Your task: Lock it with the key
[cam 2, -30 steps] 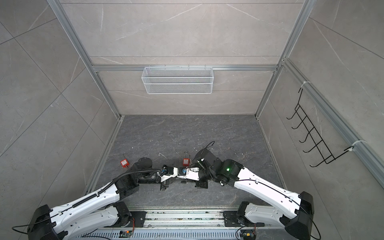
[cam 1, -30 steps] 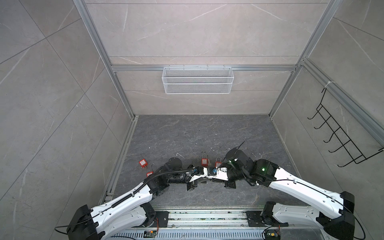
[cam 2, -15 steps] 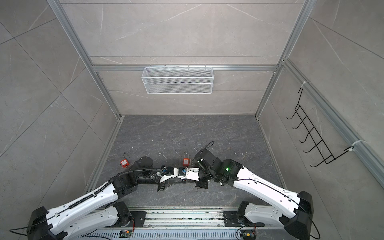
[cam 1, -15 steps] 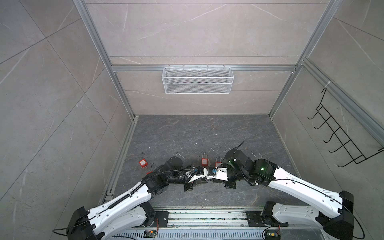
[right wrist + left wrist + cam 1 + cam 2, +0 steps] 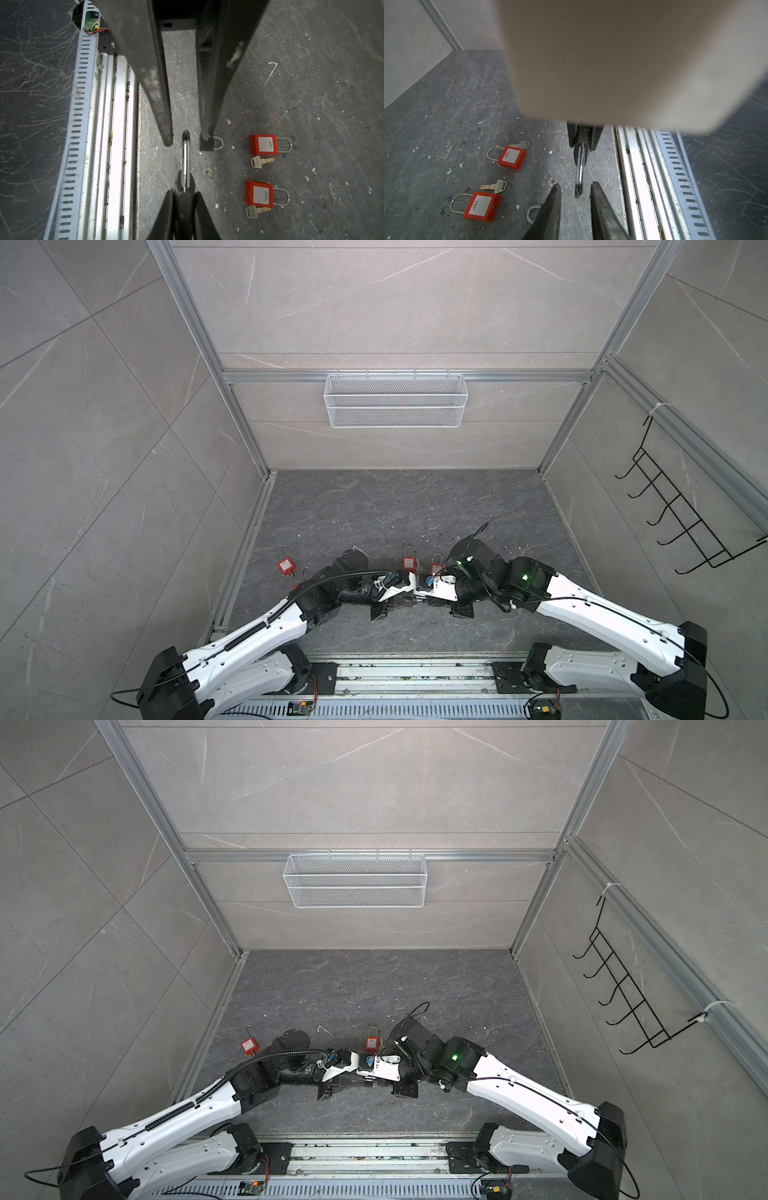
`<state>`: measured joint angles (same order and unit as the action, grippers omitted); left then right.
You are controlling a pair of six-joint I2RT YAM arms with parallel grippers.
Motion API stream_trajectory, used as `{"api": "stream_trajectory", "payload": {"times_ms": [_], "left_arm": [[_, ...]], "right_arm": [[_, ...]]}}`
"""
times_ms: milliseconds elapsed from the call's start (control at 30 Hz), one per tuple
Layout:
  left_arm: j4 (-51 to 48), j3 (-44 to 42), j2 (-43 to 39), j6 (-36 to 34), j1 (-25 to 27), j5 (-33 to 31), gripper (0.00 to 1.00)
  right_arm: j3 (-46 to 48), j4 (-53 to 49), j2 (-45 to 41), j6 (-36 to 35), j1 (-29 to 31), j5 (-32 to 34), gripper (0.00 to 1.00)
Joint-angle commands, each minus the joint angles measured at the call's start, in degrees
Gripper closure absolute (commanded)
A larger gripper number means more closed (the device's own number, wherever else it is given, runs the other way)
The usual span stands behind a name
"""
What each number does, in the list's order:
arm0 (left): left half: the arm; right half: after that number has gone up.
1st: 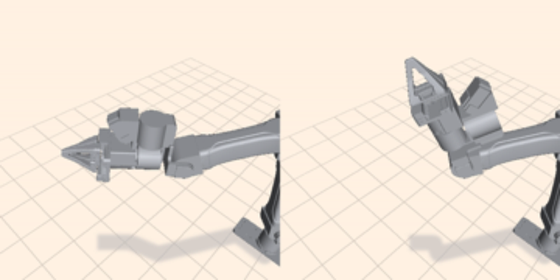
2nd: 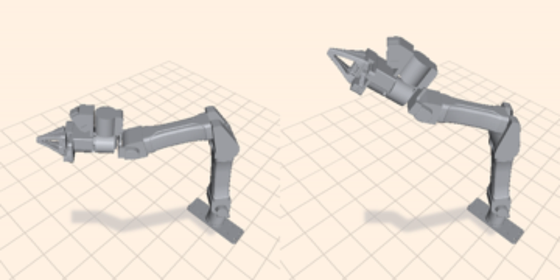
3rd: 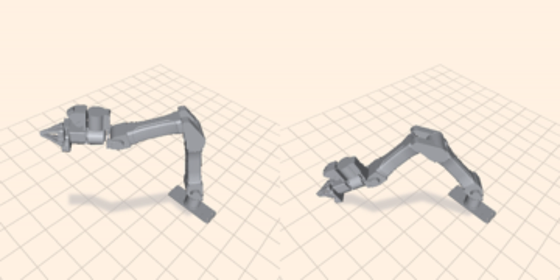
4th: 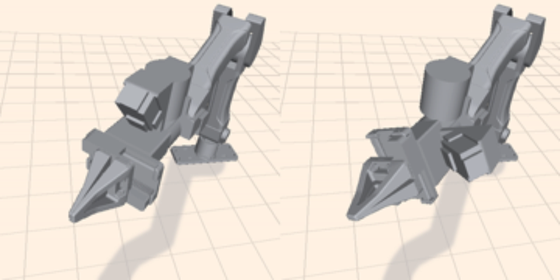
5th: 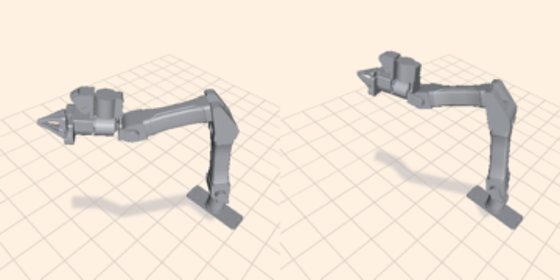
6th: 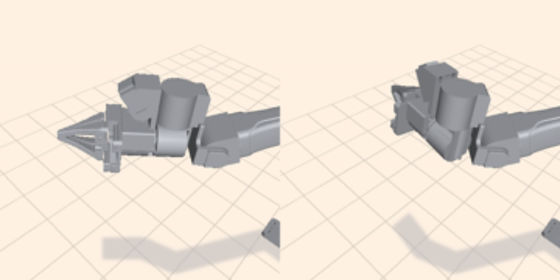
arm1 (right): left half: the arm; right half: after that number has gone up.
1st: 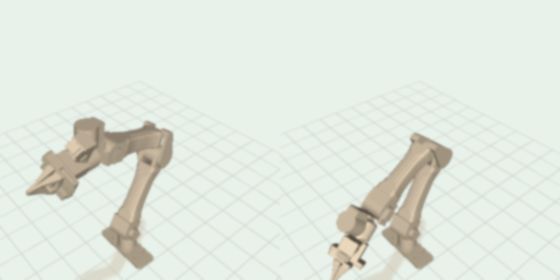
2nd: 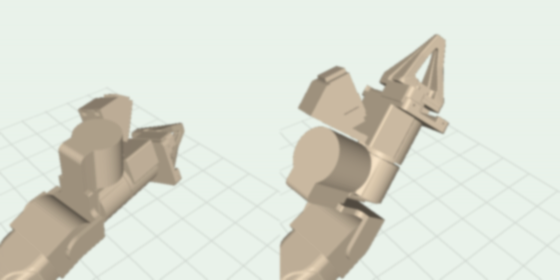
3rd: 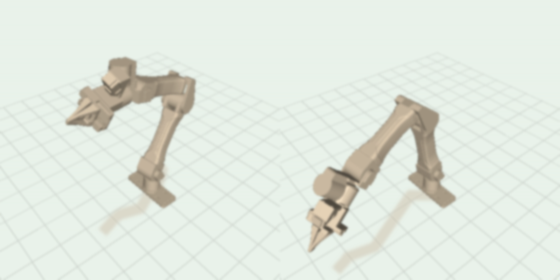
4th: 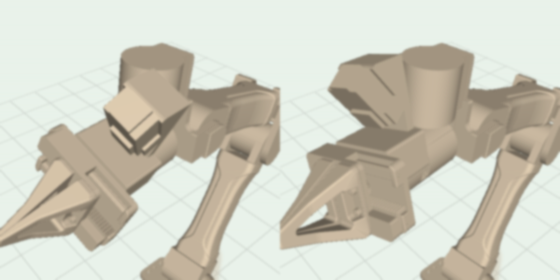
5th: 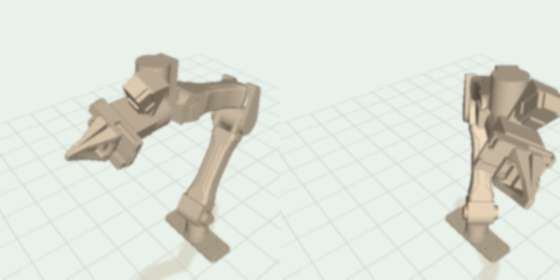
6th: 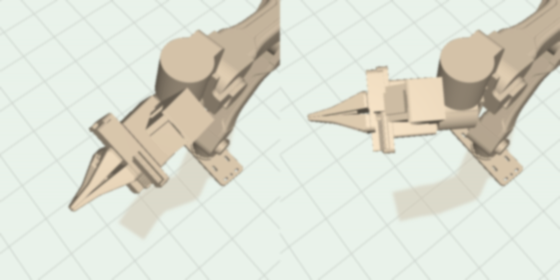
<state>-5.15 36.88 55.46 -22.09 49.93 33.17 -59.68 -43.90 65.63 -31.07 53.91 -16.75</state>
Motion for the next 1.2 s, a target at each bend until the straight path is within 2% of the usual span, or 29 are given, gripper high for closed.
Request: {"api": "stream_trajectory", "payload": {"times_ms": [0, 200, 333, 433, 533, 667, 867, 1167], "left_arm": [[5.4, 0.3, 0.0, 1.6, 0.4, 1.4, 0.7], [6.8, -0.9, -0.6, 2.6, 0.4, 2.1, 0.78], [8.3, -2.1, -1.0, 3.6, 0.4, 2.1, 0.93], [8.5, -2.4, -1.3, 3.9, 0.4, 2.1, 0.94], [8.7, -2.7, -1.6, 4.3, 0.4, 2.1, 1.0], [9.0, -2.8, -1.7, 5.8, 0.4, 3.2, 1.0], [12.5, -4.2, -1.1, 10.1, 0.4, 6.2, 1.0], [12.7, -3.2, -1.0, 6.6, 0.6, 6.6, 1.0]], "right_arm": [[-1.8, 3.2, 0.0, 0.7, 0.4, -1.9, 0.97], [-1.5, 4.0, -0.6, 1.7, 0.4, -2.7, 0.97], [-0.9, 5.1, -1.5, 2.3, 0.4, -3.4, 0.97], [-0.9, 5.2, -1.8, 2.6, 0.4, -3.7, 0.97], [-0.7, 5.7, -2.2, 2.7, 0.5, -3.6, 0.98], [0.9, 8.4, -3.3, 2.5, 0.4, -3.2, 0.98], [4.4, 13.6, -4.9, 1.3, 0.4, -6.0, 0.98], [1.8, 10.6, -3.4, 0.9, 0.5, -13.0, 0.98]]}}
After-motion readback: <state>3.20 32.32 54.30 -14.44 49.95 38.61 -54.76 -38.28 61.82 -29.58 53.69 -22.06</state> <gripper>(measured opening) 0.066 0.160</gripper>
